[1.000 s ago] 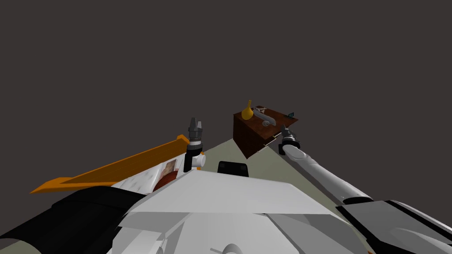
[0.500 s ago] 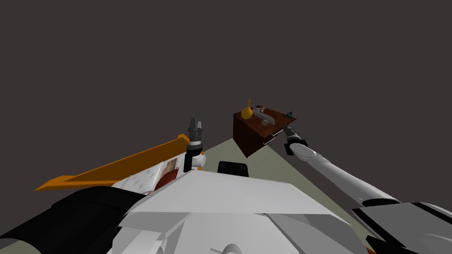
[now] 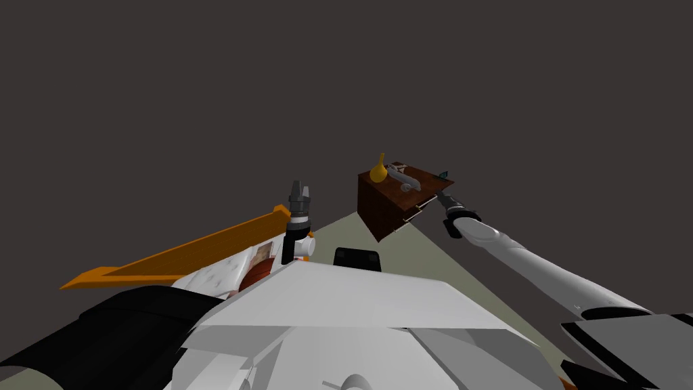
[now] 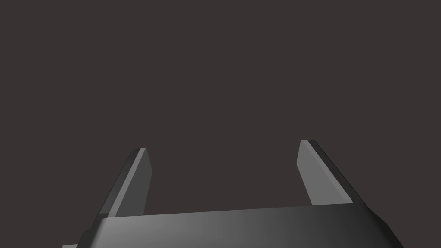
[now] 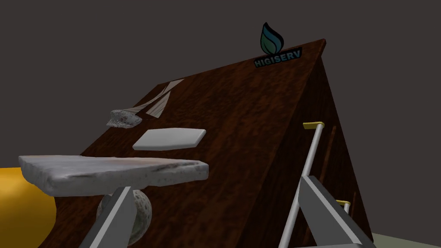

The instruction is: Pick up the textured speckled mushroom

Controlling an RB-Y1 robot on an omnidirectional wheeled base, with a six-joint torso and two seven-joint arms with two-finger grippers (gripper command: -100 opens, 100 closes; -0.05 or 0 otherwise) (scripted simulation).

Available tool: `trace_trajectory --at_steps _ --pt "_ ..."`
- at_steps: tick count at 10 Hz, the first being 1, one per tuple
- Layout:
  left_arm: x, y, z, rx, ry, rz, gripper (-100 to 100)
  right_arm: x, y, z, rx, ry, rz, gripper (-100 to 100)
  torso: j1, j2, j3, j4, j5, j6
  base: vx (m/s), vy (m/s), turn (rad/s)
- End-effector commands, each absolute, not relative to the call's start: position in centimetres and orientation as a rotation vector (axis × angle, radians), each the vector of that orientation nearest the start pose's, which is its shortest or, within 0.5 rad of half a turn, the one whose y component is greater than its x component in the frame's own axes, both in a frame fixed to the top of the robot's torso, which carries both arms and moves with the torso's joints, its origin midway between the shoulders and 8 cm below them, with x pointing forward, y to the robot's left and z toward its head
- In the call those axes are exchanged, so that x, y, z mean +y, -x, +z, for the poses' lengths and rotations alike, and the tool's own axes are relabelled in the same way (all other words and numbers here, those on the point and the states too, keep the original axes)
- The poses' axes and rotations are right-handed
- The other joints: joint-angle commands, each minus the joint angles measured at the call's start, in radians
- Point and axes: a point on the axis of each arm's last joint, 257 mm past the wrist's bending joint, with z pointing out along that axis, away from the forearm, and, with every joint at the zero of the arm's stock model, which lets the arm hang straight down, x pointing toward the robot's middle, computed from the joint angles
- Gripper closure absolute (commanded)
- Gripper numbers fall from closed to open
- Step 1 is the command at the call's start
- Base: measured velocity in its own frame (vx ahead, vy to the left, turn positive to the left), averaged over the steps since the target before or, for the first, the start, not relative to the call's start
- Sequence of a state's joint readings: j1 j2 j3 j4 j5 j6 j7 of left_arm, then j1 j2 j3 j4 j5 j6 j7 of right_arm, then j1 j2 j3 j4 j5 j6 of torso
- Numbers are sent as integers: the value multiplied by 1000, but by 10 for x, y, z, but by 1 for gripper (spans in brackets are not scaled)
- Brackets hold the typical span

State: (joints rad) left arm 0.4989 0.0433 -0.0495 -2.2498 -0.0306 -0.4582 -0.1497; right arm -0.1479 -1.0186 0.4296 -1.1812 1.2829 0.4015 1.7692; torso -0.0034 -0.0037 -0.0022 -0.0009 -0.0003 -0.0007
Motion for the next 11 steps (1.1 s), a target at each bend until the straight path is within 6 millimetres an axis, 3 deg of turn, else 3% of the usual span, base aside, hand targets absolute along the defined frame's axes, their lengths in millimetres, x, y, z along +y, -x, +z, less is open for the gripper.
trace_trajectory --at_steps 1,11 --pt "257 -360 1 754 605 -1179 0 -591 -527 -212 903 2135 -2007 -100 0 0 0 0 0 0 -18 7 25" --pt "257 -360 1 754 605 -1179 0 -622 -522 -214 955 2266 -1762 -100 1 -2 -1 0 0 0 -2 8 27"
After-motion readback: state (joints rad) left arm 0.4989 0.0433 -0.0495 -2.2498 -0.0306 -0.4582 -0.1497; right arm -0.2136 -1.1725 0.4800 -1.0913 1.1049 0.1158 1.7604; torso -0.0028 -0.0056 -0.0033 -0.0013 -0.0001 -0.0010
